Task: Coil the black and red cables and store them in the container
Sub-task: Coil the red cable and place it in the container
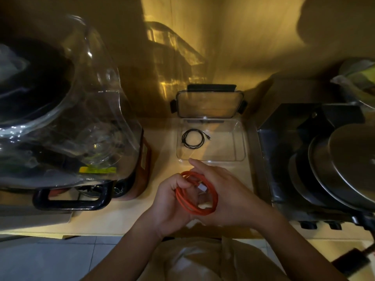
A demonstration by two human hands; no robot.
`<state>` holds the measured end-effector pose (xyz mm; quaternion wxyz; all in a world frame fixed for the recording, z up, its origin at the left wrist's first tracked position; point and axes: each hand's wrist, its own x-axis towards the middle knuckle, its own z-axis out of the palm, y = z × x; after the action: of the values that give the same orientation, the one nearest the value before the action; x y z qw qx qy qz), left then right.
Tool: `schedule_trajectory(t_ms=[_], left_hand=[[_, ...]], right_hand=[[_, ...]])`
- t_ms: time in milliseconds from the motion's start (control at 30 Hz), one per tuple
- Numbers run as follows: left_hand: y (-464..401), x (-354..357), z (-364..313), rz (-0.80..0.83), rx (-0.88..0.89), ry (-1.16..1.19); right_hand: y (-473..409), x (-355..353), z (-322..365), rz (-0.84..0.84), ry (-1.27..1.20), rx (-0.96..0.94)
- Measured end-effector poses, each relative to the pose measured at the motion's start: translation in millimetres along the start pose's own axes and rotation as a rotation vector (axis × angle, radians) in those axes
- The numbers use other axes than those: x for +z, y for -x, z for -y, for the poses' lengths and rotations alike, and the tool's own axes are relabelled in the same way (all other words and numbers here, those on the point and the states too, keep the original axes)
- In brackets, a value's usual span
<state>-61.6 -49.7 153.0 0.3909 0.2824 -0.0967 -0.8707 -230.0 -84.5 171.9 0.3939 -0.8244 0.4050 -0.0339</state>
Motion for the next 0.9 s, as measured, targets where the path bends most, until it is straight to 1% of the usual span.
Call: schedule_trajectory(t_ms=[100,167,233,300,367,433,533,600,667,800,900], left_hand=[[1.1,-4.4,-2.3,0.047,-0.034,0.038],[0.6,-5.5,-3.6,0.057,-0.023,0.047],[-0.9,-7.0,-5.5,0.046,0.025,0.078],[-2.8,-10.5,-6.6,0.007,0.112,0.135],[-4.7,-12.0,-7.7,-0.063,0.221,0.164],[-6.2,-10.7,-7.9,-0.145,0.296,0.122],[-9.4,-9.8,-6.8,-0.254,0.373,-0.033],[-12.9,-10.6,-4.8,-0.29,0.427,-0.17],[-15.6,-11.3,-3.4,-0.305,0.454,-0.276],[-17.9,-14.1,-5.5,-0.313,0.457,-0.386],[-20.6,-18.1,-8.6,-0.336,0.449,-0.411]], right_hand=[[-0.9,-0.6,0.1,0.017,0.021,-0.024],[-3.4,1.6,2.1,-0.014,0.049,-0.041],[-5.1,3.3,1.3,-0.078,0.035,-0.014],[-3.4,2.9,1.1,-0.113,-0.027,0.062],[0.3,4.2,-0.8,-0.155,-0.166,0.196],[3.2,9.9,-5.2,-0.199,-0.402,0.313],[1.2,25.8,-11.6,-0.214,-0.812,0.416],[-1.3,32.8,-8.1,-0.161,-1.034,0.488],[-5.0,35.8,-3.1,-0.132,-1.159,0.508],[-13.4,40.8,-2.3,-0.205,-1.324,0.492],[-19.2,40.4,-1.2,-0.216,-1.403,0.501]])
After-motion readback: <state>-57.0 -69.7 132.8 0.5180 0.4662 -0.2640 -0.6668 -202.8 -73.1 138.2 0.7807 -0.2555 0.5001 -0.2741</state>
